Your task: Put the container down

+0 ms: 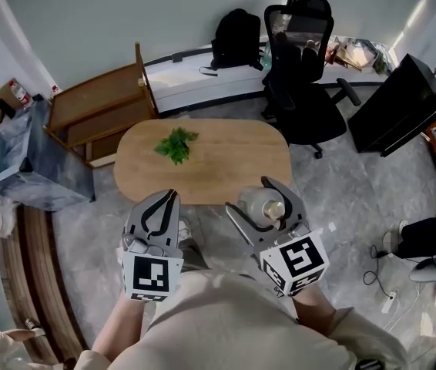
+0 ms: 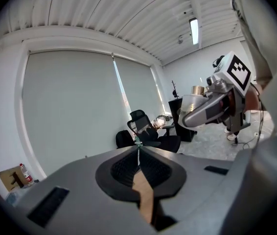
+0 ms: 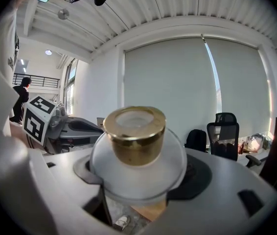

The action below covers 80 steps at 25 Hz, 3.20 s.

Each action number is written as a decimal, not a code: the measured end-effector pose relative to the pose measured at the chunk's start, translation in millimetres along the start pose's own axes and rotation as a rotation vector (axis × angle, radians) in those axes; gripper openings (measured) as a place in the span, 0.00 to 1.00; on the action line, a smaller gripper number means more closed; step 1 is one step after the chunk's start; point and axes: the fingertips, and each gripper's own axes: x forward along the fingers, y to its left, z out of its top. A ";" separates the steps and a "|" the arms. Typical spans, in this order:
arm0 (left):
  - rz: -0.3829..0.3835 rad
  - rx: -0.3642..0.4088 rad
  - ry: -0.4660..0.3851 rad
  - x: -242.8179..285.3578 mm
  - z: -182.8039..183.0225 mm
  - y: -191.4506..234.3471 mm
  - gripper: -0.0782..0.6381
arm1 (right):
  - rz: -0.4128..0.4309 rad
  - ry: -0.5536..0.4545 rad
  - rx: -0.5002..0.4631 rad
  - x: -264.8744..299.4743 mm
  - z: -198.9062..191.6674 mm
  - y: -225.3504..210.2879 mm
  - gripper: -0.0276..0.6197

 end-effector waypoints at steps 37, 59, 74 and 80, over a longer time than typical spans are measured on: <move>-0.058 -0.067 0.060 181.1 -51.0 238.1 0.12 | -0.023 0.109 -0.031 286.6 73.4 -56.5 0.55; -0.047 -0.125 0.108 294.0 -140.9 226.0 0.12 | -0.049 0.240 -0.004 400.1 -57.9 -118.1 0.55; -0.130 -0.212 0.219 381.2 -290.5 182.3 0.12 | 0.007 0.369 -0.003 490.8 -224.0 -138.5 0.55; -0.142 -0.223 0.258 406.8 -340.8 171.0 0.12 | 0.005 0.399 0.012 517.8 -290.3 -135.6 0.55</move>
